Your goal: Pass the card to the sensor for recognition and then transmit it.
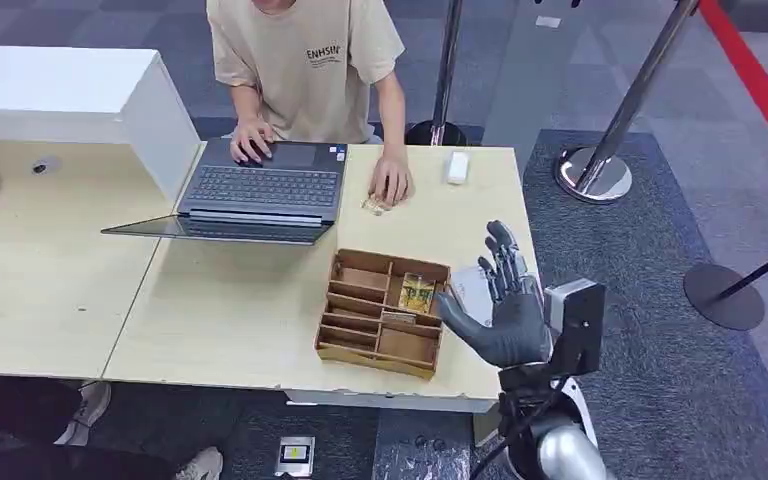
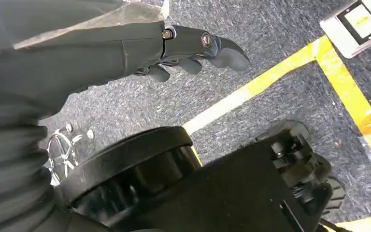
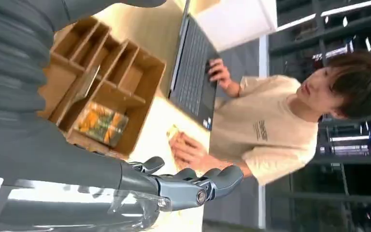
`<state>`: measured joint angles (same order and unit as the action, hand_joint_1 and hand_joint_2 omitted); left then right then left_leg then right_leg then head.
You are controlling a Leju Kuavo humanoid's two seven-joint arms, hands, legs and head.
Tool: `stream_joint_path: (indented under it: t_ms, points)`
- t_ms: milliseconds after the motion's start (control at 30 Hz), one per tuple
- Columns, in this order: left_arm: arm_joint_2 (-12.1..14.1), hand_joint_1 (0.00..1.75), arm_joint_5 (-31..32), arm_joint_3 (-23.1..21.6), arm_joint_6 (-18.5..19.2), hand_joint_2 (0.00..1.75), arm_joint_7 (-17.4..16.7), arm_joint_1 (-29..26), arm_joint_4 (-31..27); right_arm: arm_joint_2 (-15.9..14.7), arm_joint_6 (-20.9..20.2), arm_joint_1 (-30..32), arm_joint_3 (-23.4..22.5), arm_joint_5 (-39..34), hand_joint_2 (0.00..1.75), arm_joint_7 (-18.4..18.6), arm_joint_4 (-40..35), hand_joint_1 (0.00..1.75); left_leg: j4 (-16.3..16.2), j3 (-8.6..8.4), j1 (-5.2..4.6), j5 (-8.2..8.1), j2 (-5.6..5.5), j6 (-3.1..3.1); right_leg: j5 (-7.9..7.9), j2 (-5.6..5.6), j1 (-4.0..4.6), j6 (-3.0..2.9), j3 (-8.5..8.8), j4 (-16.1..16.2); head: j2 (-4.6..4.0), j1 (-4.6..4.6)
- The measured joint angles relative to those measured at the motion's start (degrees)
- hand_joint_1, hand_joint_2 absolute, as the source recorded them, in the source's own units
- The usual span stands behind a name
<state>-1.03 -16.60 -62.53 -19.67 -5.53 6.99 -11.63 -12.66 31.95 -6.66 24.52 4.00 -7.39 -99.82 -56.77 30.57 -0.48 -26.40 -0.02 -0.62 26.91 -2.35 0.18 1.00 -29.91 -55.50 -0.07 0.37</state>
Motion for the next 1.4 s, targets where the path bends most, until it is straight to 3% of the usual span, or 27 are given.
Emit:
stream_joint_path:
  t_ms: [167,467,533,700,833,1033,1267,1400]
  points:
    - [0.72,0.0,0.71,-0.13,0.83,1.75,-0.66,0.13,0.0,1.16,2.04,-0.11,2.12,-0.04,1.75,-0.83,1.2,0.0,0.0,-0.01,0.01,0.0,0.0,0.0,0.0,0.0,0.02,-0.01,-0.01,-0.02,0.0,0.0]
    - [0.83,0.0,0.57,-0.42,0.7,1.75,-0.66,0.14,0.0,1.25,0.64,-0.88,3.22,-2.55,1.75,-2.47,2.73,0.0,0.0,0.0,0.01,0.0,0.0,0.0,0.0,0.0,0.01,-0.01,-0.01,-0.02,0.0,0.0]
    - [0.83,0.0,0.03,-0.42,0.31,1.75,-0.61,0.14,0.0,1.18,2.77,-1.36,3.39,4.26,1.75,-0.1,3.19,0.0,0.0,-0.01,0.0,0.0,0.01,0.0,0.0,0.0,0.0,0.0,-0.01,-0.02,0.0,0.0]
    - [0.83,0.0,-0.56,-0.42,0.0,1.75,-0.44,0.12,0.0,0.96,7.37,-1.91,3.83,33.26,1.75,8.61,4.81,0.0,0.0,-0.01,0.0,0.0,0.0,0.0,0.0,0.0,0.0,0.0,-0.01,-0.01,0.0,0.0]
    - [0.83,0.0,-0.65,-0.42,0.0,1.75,-0.44,0.13,0.0,0.81,7.59,-1.9,4.31,45.11,1.75,13.51,6.16,0.0,0.0,-0.01,0.01,0.0,0.0,0.0,0.0,0.0,0.01,-0.01,-0.01,-0.01,0.0,0.0]
    - [0.81,0.0,-0.65,-0.42,0.0,1.75,-0.44,0.14,0.0,0.18,7.52,-1.88,5.16,53.92,1.75,17.55,8.59,0.0,0.0,-0.01,0.01,0.0,0.0,0.0,0.01,0.0,0.01,-0.01,-0.01,-0.01,0.0,0.0]
    - [0.81,0.0,-0.45,-0.42,0.0,1.75,-0.07,0.14,0.0,-0.59,4.86,-2.13,7.17,55.85,1.75,19.45,12.19,0.0,0.0,0.0,0.01,0.0,0.0,0.0,0.0,0.0,0.01,-0.01,-0.01,-0.01,0.0,0.0]
    - [0.81,0.0,-0.23,-0.42,0.07,1.75,0.2,0.15,0.0,-0.68,4.48,-3.1,8.75,53.55,1.75,18.44,15.24,0.0,0.0,0.0,0.01,0.0,-0.01,0.0,0.0,0.0,0.01,-0.01,-0.01,-0.02,0.0,-0.02]
